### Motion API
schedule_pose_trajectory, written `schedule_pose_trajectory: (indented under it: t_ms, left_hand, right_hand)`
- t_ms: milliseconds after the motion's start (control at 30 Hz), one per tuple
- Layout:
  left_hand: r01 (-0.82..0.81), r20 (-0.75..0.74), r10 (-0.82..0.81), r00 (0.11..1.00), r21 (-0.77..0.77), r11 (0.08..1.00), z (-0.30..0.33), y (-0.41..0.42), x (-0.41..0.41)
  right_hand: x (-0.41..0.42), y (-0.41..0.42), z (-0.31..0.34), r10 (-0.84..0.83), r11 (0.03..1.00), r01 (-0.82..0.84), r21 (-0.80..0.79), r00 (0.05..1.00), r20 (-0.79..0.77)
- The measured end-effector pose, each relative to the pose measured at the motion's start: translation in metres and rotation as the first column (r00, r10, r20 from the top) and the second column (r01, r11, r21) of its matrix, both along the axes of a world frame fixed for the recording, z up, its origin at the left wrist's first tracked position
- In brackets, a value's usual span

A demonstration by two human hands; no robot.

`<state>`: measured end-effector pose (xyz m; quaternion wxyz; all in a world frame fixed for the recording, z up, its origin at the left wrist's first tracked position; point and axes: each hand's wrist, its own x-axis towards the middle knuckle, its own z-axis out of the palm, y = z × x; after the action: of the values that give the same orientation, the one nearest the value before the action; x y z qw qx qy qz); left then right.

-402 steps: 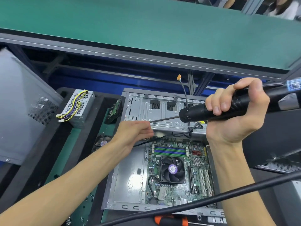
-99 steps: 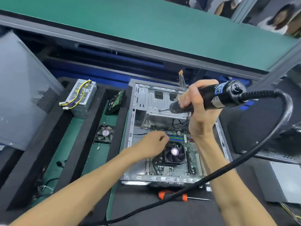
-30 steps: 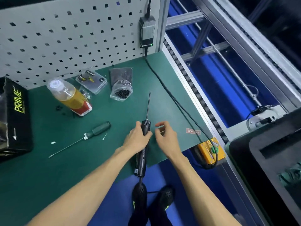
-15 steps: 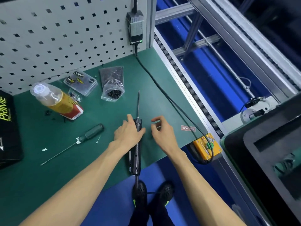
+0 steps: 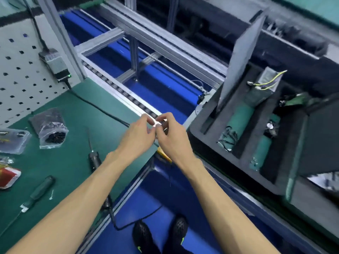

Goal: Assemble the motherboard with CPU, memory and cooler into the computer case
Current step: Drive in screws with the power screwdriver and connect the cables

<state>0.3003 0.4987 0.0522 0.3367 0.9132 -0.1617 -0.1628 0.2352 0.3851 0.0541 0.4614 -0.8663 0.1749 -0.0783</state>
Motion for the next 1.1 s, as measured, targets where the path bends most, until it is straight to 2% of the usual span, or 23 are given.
schedule_pose_trajectory:
  t_ms: [100, 267, 467, 733, 933, 1033, 1100]
  left_hand:
    - [0.109, 0.023, -0.108, 0.994, -0.1, 0.989, 0.017, -0.058, -0.023]
    - [0.327, 0.084, -0.317, 0.945, -0.178, 0.928, 0.044, -0.153, -0.081]
    - [0.509, 0.116, -0.497, 0.86, -0.252, 0.823, 0.07, -0.26, -0.17]
    - [0.609, 0.171, -0.589, 0.79, -0.336, 0.719, 0.097, -0.389, -0.291]
    - [0.635, 0.205, -0.607, 0.768, -0.366, 0.68, 0.113, -0.464, -0.338]
    - [0.655, 0.215, -0.622, 0.753, -0.346, 0.672, 0.114, -0.49, -0.346]
    - [0.671, 0.197, -0.645, 0.738, -0.31, 0.673, 0.111, -0.509, -0.347]
  right_hand:
    - [-0.039, -0.051, 0.029, -0.141, 0.988, 0.144, -0.054, 0.988, 0.061]
    - [-0.114, -0.134, 0.064, -0.347, 0.928, 0.364, -0.085, 0.923, 0.168]
    - [-0.215, -0.229, 0.088, -0.485, 0.85, 0.517, -0.102, 0.843, 0.232]
    - [-0.344, -0.358, 0.1, -0.568, 0.788, 0.611, -0.079, 0.77, 0.289]
    - [-0.41, -0.437, 0.099, -0.613, 0.736, 0.667, -0.116, 0.73, 0.303]
    - [-0.433, -0.47, 0.095, -0.648, 0.697, 0.696, -0.173, 0.714, 0.264]
    - [-0.444, -0.49, 0.09, -0.675, 0.689, 0.698, -0.193, 0.716, 0.18]
